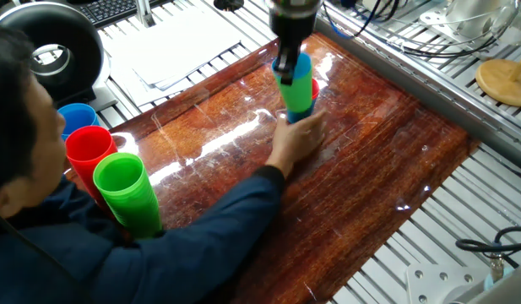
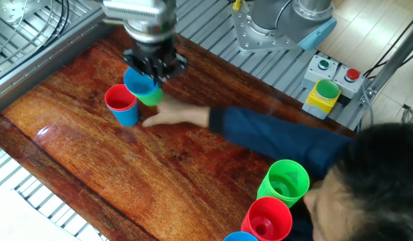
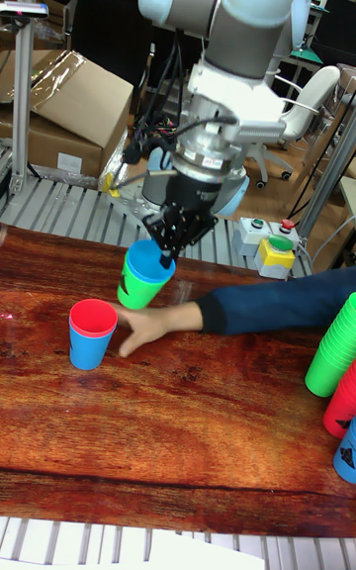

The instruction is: Stack the cups

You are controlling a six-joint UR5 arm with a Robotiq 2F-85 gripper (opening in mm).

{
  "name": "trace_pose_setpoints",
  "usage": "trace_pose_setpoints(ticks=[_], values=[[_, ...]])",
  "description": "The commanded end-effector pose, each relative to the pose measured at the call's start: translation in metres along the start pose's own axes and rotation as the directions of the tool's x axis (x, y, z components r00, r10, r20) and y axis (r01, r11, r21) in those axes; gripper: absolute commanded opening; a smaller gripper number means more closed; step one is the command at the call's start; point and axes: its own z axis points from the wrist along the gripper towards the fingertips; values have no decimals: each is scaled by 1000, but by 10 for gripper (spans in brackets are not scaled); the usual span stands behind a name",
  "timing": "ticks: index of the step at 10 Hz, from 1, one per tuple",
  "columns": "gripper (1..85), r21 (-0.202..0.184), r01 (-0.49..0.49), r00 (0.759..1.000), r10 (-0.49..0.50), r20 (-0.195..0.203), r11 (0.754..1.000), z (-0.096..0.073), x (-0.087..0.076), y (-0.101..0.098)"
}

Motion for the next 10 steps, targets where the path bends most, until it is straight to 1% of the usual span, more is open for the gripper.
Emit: trace_pose_setpoints(ticks=[1,3,5,6,7,8,9,10], values=[[13,38,81,997,-81,-2,996,-11,0,-20],[13,63,129,992,-129,11,990,-6,-7,-35],[13,56,125,992,-126,24,991,-4,-16,-32],[13,60,111,994,-113,16,992,-9,-21,-27],[13,54,92,996,-92,15,994,-10,-25,-20],[13,37,62,998,-62,16,997,-11,-27,-7],[13,14,21,1000,-22,13,1000,-10,-28,8],[13,-24,-42,999,42,12,999,-10,-30,29]])
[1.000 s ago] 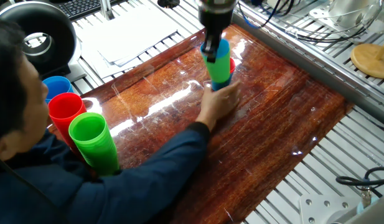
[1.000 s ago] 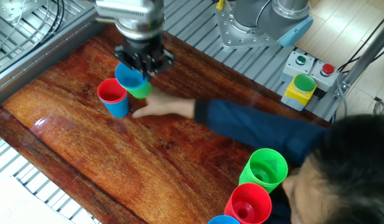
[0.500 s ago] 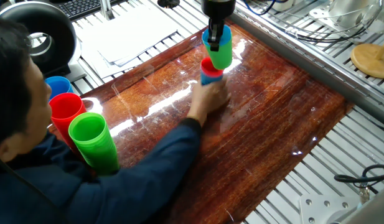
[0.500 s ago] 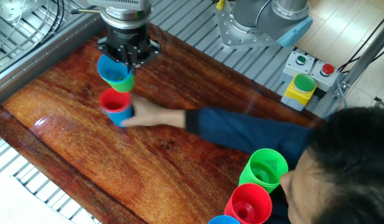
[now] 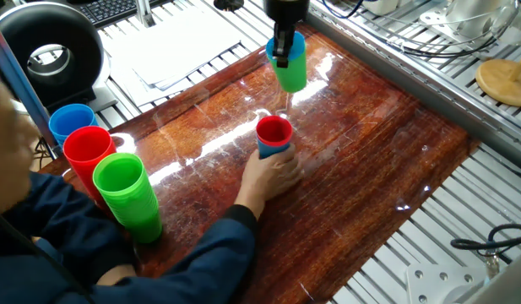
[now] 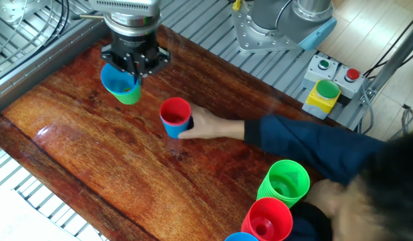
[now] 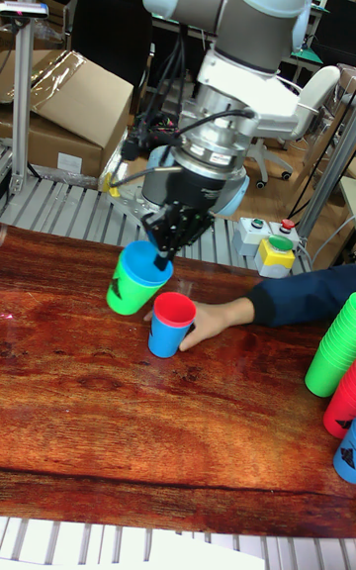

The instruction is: Stack the cups

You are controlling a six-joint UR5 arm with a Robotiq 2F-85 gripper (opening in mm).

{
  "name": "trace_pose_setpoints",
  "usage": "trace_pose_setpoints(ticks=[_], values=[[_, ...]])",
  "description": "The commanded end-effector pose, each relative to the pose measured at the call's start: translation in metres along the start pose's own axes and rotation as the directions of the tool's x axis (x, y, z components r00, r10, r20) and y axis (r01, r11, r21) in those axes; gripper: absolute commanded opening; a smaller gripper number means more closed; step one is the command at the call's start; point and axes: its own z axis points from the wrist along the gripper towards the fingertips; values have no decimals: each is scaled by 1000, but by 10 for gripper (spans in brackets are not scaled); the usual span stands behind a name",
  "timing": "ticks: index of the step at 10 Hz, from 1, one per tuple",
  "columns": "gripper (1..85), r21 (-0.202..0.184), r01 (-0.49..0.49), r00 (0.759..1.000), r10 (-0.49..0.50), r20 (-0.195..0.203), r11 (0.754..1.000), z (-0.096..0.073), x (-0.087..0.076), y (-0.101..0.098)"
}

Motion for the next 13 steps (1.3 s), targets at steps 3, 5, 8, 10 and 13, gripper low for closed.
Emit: trace_pose_setpoints(ticks=[3,5,8,10,13], values=[[13,-98,-178,984,180,7,979,-3,-17,68],[13,-102,-190,981,193,13,976,-5,-17,73],[13,-107,-213,976,216,23,971,2,-24,84],[13,-103,-213,976,217,30,972,7,-23,85],[13,-97,-206,977,210,41,974,19,-20,84]])
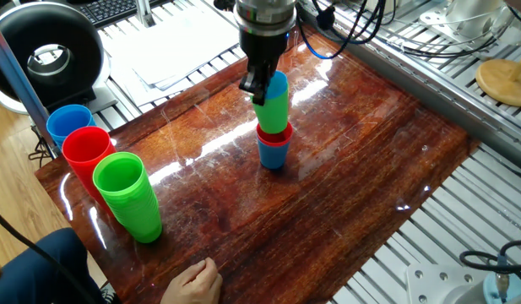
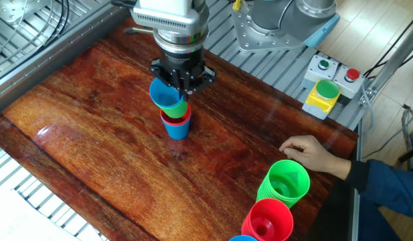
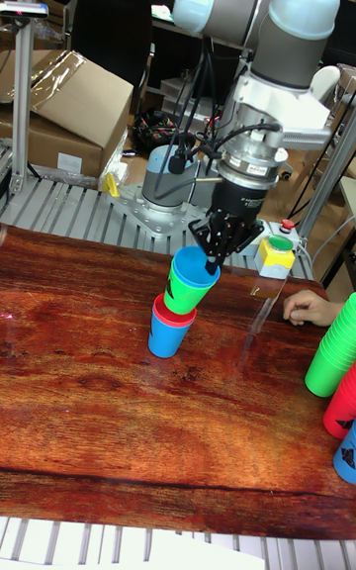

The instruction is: Stack the cups

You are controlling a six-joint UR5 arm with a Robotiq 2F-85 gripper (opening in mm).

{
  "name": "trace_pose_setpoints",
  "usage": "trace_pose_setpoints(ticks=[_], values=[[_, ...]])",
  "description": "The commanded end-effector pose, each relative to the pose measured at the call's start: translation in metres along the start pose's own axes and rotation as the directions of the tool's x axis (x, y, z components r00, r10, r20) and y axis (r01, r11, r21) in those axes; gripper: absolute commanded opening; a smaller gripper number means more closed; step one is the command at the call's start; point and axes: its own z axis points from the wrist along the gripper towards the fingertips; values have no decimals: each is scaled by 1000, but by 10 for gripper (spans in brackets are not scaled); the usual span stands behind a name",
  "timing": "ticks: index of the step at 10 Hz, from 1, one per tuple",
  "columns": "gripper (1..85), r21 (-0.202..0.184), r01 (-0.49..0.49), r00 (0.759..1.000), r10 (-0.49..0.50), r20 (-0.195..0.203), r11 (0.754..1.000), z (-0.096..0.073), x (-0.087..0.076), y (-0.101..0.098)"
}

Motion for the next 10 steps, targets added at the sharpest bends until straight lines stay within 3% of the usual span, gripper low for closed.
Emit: trace_pose_setpoints(ticks=[1,4,6,10], values=[[13,-7,-2,1000,2,20,1000,11,1,2],[13,-9,7,1000,-7,20,1000,16,5,0],[33,-18,-2,1000,2,-5,1000,18,13,3],[217,-28,30,1000,-30,2,999,21,13,2]])
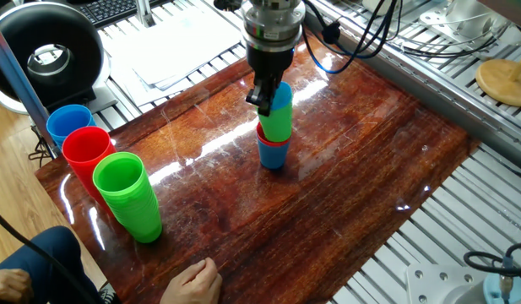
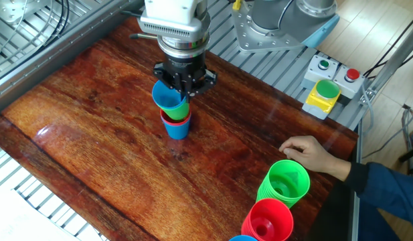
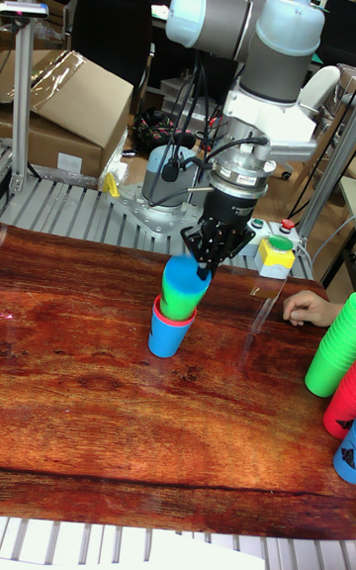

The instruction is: Stack the cups

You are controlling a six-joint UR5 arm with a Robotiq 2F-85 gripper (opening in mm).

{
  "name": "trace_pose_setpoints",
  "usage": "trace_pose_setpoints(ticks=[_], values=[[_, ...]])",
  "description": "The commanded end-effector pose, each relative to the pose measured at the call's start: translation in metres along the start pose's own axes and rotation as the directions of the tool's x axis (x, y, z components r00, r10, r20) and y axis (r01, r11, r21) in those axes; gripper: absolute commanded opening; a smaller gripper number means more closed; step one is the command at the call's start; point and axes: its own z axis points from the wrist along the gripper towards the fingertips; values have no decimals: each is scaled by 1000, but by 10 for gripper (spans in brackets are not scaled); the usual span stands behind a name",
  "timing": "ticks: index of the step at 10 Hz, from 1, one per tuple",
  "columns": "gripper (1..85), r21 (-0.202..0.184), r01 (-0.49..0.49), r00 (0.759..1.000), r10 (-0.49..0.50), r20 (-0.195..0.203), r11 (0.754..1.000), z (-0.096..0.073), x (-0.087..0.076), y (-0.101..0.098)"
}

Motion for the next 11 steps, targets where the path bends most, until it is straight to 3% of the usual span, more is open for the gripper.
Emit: trace_pose_setpoints(ticks=[1,4,6,7,10,11], values=[[230,-21,13,1000,-13,14,1000,2,-1,3],[207,-13,10,1000,-10,5,1000,2,1,0],[13,36,-20,999,22,-49,999,-10,12,-18],[13,26,-30,998,31,-52,999,-18,13,-20],[13,-14,-34,999,35,15,999,-38,4,-38],[13,-15,-37,999,38,12,999,-42,7,-41]])
